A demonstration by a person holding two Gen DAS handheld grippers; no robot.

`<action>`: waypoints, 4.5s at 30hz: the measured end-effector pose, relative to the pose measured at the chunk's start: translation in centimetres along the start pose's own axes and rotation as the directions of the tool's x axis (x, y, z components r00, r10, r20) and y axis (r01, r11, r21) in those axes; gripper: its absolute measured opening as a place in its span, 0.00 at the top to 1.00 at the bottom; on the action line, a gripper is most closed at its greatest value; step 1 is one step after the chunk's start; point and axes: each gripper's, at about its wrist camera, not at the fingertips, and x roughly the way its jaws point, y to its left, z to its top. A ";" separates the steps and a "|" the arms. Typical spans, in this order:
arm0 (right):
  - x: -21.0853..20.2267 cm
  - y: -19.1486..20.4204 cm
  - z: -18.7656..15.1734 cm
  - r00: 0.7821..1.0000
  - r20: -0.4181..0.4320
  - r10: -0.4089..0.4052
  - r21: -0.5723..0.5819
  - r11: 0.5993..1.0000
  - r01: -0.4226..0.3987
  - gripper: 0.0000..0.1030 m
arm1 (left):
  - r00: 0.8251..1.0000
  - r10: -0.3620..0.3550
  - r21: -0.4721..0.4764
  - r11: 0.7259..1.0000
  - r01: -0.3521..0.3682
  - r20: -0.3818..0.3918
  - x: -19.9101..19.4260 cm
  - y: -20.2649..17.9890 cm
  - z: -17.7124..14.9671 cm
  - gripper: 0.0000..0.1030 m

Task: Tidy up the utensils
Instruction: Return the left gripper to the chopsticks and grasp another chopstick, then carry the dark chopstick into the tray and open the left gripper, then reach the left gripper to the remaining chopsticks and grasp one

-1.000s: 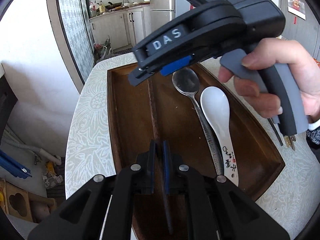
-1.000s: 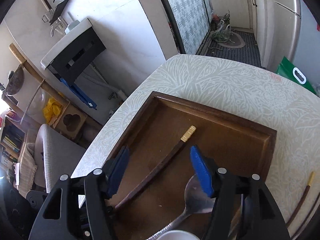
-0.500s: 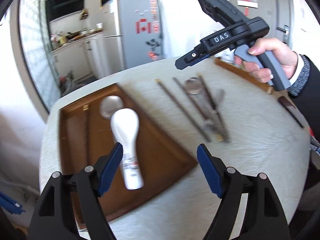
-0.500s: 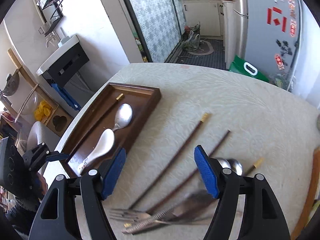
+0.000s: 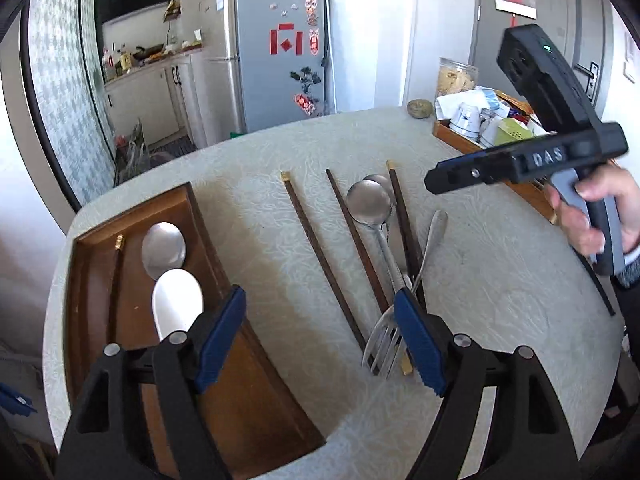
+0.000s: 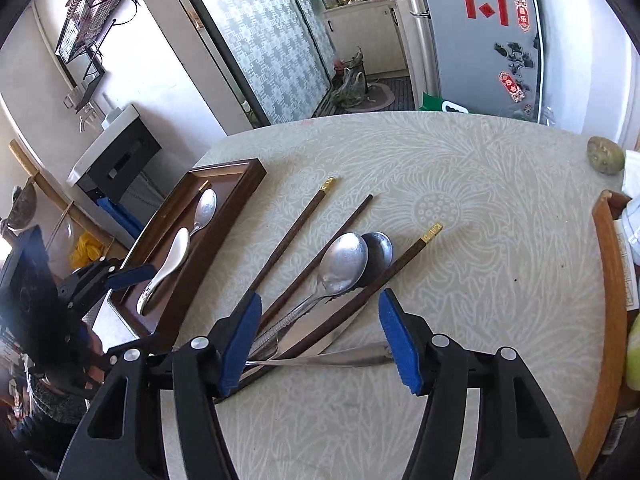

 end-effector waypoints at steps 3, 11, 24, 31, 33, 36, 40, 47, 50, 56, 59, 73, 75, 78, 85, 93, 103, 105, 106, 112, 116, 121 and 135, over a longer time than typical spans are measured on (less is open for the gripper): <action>0.8 -0.3 -0.3 1.000 -0.010 0.017 0.011 1.000 -0.017 0.40 | 0.997 0.001 0.008 1.000 0.000 -0.072 2.4 -0.6 0.5 0.40; 1.4 -0.3 -0.3 0.999 -0.010 0.049 0.016 0.999 -0.049 0.40 | 0.987 0.066 -0.001 0.998 -0.067 -0.149 5.4 -1.1 0.1 0.50; 1.5 -0.1 0.2 0.998 -0.004 0.064 0.022 0.998 -0.064 0.40 | 0.987 0.034 0.020 0.999 -0.031 -0.157 4.9 -0.9 -0.2 0.90; 3.3 0.2 2.3 0.996 -0.002 0.091 0.071 0.993 -0.091 0.40 | 0.990 0.050 0.056 0.998 -0.043 -0.135 4.8 -1.8 -0.3 0.95; 4.0 0.3 2.9 0.995 -0.005 0.101 0.095 0.990 -0.100 0.40 | 0.992 0.051 0.049 0.998 -0.046 -0.116 4.4 -1.7 -0.4 0.95; 5.1 0.2 3.4 0.994 -0.004 0.110 0.141 0.984 -0.108 0.40 | 0.995 0.042 0.028 0.999 -0.040 -0.086 3.5 -1.2 -0.1 0.95; 6.4 0.3 3.7 0.985 -0.012 0.171 0.198 0.966 -0.165 0.44 | 0.998 0.026 0.006 1.000 -0.026 -0.050 2.2 -0.9 0.2 0.95; 7.1 2.1 3.8 0.994 -0.028 0.106 0.175 0.980 -0.099 0.75 | 1.000 -0.011 0.007 1.000 0.011 0.000 0.1 -1.6 0.4 0.95; 6.8 3.3 3.8 0.996 -0.022 0.086 0.145 0.986 -0.081 0.77 | 1.000 -0.013 0.012 1.000 0.013 0.005 -0.5 -1.6 -0.1 0.95; 6.2 6.3 4.5 0.997 -0.009 0.071 0.101 0.992 -0.070 0.79 | 0.999 -0.010 -0.003 1.000 0.010 0.036 -2.4 -0.6 -0.9 0.95; 6.3 8.7 5.2 0.997 -0.006 0.079 0.064 0.995 -0.078 0.79 | 0.998 0.006 -0.017 1.000 -0.005 0.056 -4.1 0.5 -1.5 0.95; 14.5 17.9 8.1 0.986 -0.098 0.135 -0.055 0.989 -0.141 0.80 | 0.992 0.121 -0.129 0.985 -0.117 0.021 -6.7 8.7 -5.5 0.95; 15.8 18.4 8.3 0.985 -0.111 0.132 -0.060 0.988 -0.139 0.80 | 0.991 0.132 -0.141 0.982 -0.129 0.010 -6.3 9.6 -5.9 0.95; 17.3 18.7 8.4 0.985 -0.127 0.120 -0.065 0.990 -0.129 0.80 | 0.990 0.139 -0.150 0.979 -0.138 -0.006 -5.4 10.2 -6.2 0.95; 18.8 18.3 8.3 0.982 -0.150 0.115 -0.052 0.991 -0.124 0.78 | 0.989 0.149 -0.151 0.977 -0.151 -0.026 -4.5 10.7 -6.7 0.95; 13.4 15.7 8.0 0.984 -0.104 0.148 -0.039 0.987 -0.153 0.42 | 0.978 0.206 -0.115 0.971 -0.209 -0.044 -4.3 10.2 -7.1 0.86; 1.0 6.8 4.9 0.998 0.051 0.047 -0.001 0.999 -0.047 0.37 | 0.994 0.022 -0.051 0.999 -0.017 0.108 -8.3 4.8 -4.9 0.37; -0.2 4.8 4.0 0.998 0.062 0.021 0.030 0.999 -0.023 0.37 | 0.994 -0.001 -0.009 1.000 0.002 0.108 -7.9 2.9 -4.5 0.36; -0.6 3.9 3.6 0.998 0.064 0.012 0.044 0.999 -0.015 0.37 | 0.995 -0.008 0.009 1.000 0.007 0.104 -7.6 1.9 -4.3 0.36; -1.1 0.6 1.5 0.997 0.072 0.007 0.093 0.996 -0.014 0.37 | 0.998 -0.002 0.057 0.998 -0.002 0.065 -4.0 -1.4 -2.2 0.36; 0.0 -0.6 0.8 0.998 0.060 0.029 0.111 0.993 -0.035 0.37 | 0.999 0.035 0.061 0.998 -0.035 0.013 -0.5 -2.2 -0.6 0.36; 0.6 -1.8 0.3 0.998 0.052 0.038 0.123 0.991 -0.045 0.37 | 0.998 0.044 0.064 0.997 -0.041 -0.041 2.7 -2.8 0.0 0.41; 1.2 -1.9 0.3 0.998 0.042 0.053 0.122 0.991 -0.058 0.37 | 0.995 0.042 0.003 0.999 -0.042 -0.087 4.7 -0.9 0.3 0.49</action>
